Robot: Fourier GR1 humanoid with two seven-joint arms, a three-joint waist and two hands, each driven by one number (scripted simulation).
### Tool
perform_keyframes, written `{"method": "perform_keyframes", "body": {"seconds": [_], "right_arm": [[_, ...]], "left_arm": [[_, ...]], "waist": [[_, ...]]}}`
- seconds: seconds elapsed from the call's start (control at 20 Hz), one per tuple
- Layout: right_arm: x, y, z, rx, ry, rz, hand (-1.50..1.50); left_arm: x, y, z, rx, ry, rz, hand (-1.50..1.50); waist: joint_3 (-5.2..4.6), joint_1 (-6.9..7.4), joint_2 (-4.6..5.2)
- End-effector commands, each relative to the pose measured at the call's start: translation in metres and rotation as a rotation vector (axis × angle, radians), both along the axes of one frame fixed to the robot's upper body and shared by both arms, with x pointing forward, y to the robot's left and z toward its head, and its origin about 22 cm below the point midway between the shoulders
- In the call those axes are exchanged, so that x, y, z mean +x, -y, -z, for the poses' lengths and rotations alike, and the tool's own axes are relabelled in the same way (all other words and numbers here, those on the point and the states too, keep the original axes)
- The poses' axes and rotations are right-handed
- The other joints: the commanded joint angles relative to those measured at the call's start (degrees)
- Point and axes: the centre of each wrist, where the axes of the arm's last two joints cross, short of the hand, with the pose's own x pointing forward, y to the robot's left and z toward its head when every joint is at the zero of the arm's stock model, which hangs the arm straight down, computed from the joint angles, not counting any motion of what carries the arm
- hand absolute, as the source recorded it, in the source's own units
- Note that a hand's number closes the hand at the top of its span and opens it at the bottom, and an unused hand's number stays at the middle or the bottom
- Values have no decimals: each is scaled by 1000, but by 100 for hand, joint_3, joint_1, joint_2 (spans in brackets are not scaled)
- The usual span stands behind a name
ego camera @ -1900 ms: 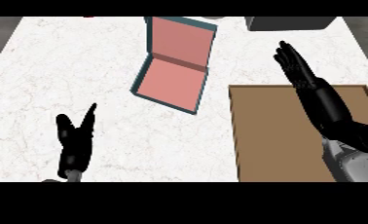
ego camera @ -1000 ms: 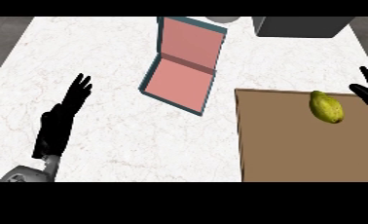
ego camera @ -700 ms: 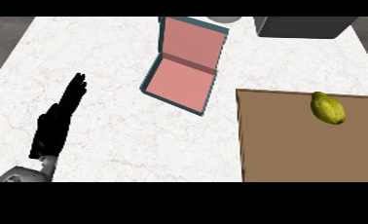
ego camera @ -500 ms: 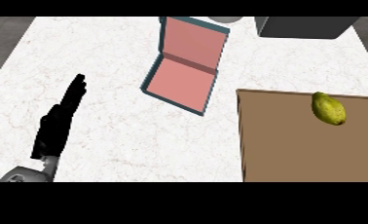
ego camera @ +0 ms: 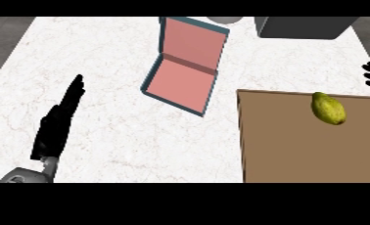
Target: Pick the pear from the tray and place it in the cardboard box
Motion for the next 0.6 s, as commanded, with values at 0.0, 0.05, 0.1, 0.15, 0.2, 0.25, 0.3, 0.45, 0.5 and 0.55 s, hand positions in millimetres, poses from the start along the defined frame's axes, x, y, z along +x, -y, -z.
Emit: {"method": "perform_keyframes", "body": {"seconds": [0.0,0.05,0.1,0.15,0.2,0.25,0.3,0.45,0.5,0.55], "right_arm": [[22,-23,21,-39,-50,-58,-150],[13,-9,14,-55,-62,-46,-150],[15,-10,22,-59,-64,-33,-150],[21,-13,19,-59,-74,-48,-150],[26,-23,28,-76,-84,-29,-150],[38,-30,16,-77,-67,-37,-150],[27,-17,20,-84,-76,-38,-150],[26,-19,33,-109,-107,-42,-150],[22,-25,43,-127,-109,-55,-150],[26,-25,31,-130,-125,-59,-150]], "left_arm": [[-1,-2,12,-6,10,-14,0],[5,-6,-11,-9,3,-13,0],[-4,1,3,-15,-10,-16,0],[-6,-11,-1,-8,-7,-18,0],[11,0,-6,-15,-7,-29,0],[2,-1,1,-19,-18,-18,0],[-5,-10,11,-14,-19,-19,0],[-13,-14,14,4,-10,-1,0],[-1,5,15,-3,-13,-22,0],[-21,11,1,-5,-12,-14,0]], "waist": [[-2,-32,-2],[-5,-96,-27],[-3,-73,-19],[-5,-78,-24],[-5,-103,-21],[-7,-100,-28],[-7,-107,-27],[-5,-75,-21],[-7,-127,-30],[-9,-136,-52]]}}
